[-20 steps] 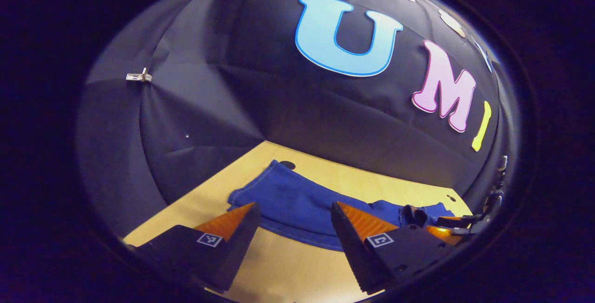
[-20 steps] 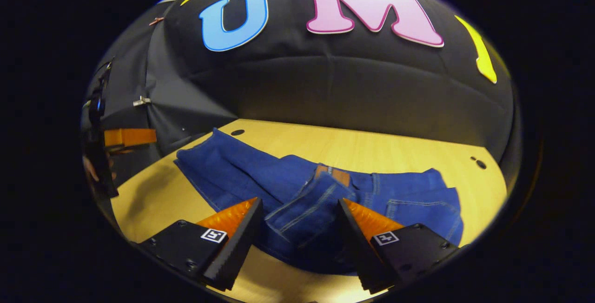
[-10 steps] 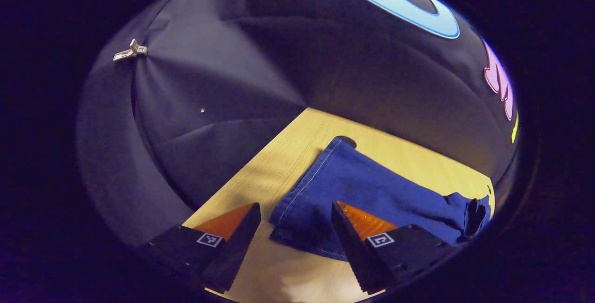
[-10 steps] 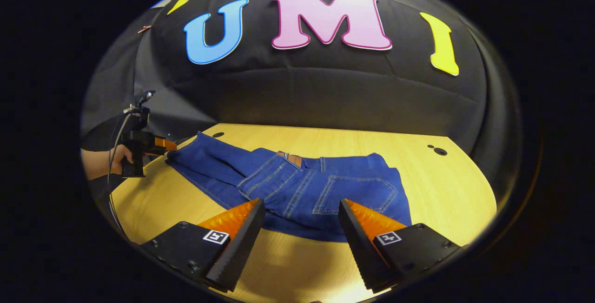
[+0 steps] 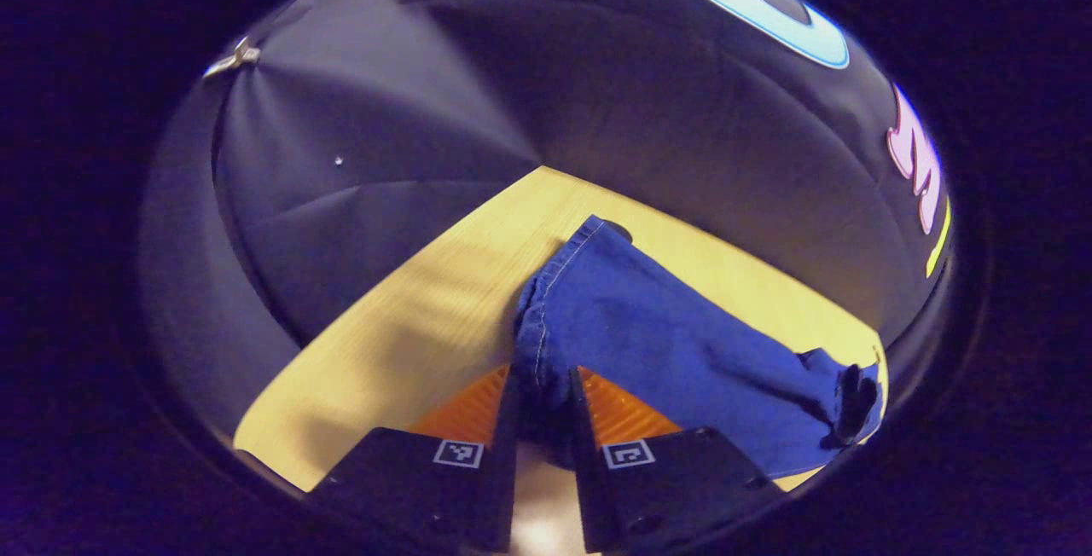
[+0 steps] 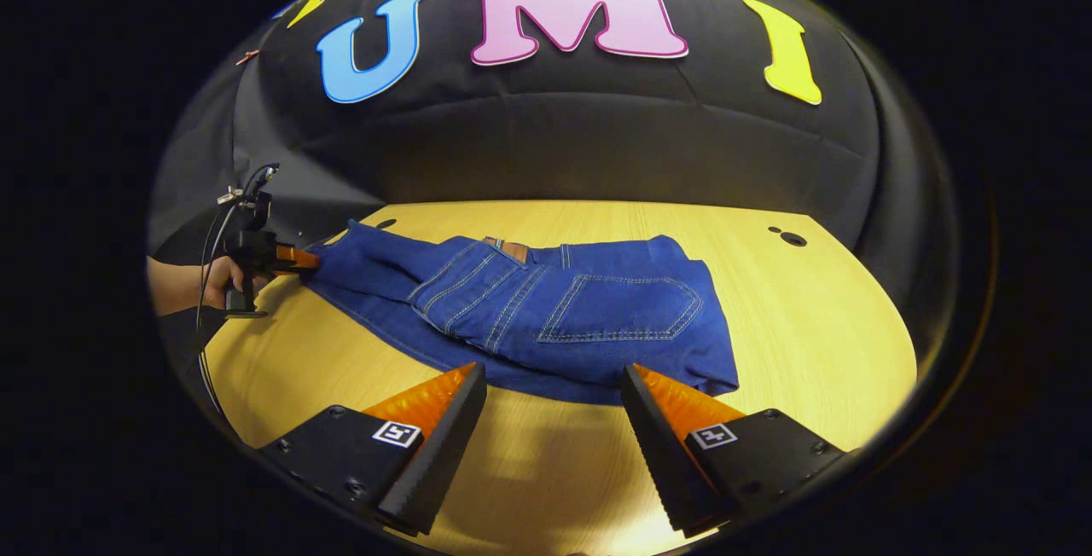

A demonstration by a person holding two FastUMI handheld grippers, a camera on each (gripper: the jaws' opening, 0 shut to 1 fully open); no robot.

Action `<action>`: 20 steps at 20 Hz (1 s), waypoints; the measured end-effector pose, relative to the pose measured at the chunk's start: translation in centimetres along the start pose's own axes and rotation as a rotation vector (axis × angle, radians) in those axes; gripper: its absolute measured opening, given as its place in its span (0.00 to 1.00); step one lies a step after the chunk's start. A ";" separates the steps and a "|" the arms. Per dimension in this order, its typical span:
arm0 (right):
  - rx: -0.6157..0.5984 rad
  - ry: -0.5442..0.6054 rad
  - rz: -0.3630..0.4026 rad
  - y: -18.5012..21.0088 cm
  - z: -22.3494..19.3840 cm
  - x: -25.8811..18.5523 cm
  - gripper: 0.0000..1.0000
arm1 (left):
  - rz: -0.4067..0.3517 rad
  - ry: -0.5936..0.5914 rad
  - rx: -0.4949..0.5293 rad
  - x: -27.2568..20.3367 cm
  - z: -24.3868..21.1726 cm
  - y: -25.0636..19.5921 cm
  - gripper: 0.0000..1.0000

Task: Grasp the waist and the cuffs of the jeans and fold them to make the two legs overlap; first hold the waist and fold one-third of the jeans toward the cuffs, then hold the cuffs and fold the remaining one-third in the same direction to finish folding.

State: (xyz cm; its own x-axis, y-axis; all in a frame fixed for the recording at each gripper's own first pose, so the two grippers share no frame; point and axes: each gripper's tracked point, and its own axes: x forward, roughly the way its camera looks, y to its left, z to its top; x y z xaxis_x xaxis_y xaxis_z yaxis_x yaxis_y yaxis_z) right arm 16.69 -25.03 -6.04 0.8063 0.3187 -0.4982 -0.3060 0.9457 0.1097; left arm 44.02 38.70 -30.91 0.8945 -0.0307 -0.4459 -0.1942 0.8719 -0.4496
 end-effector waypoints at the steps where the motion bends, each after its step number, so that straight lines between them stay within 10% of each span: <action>1: -0.006 0.003 0.001 0.0 -0.1 0.0 0.98 | -0.025 -0.006 -0.061 -0.2 0.1 -0.8 0.33; 9: -0.008 0.017 -0.023 -0.2 -0.6 0.5 0.98 | 0.027 -0.009 0.019 -0.4 0.1 -0.4 0.06; 20: 0.001 -0.069 -0.117 -5.6 4.9 -1.6 0.97 | -0.060 -0.197 0.015 -9.6 5.5 -11.2 0.06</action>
State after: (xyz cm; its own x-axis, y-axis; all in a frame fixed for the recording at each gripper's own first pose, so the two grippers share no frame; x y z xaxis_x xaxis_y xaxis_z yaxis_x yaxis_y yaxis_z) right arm 19.59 -30.47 -1.65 0.8696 0.2095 -0.4471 -0.2071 0.9768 0.0550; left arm 39.86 31.92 -17.34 0.9660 0.0120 -0.2581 -0.1333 0.8788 -0.4582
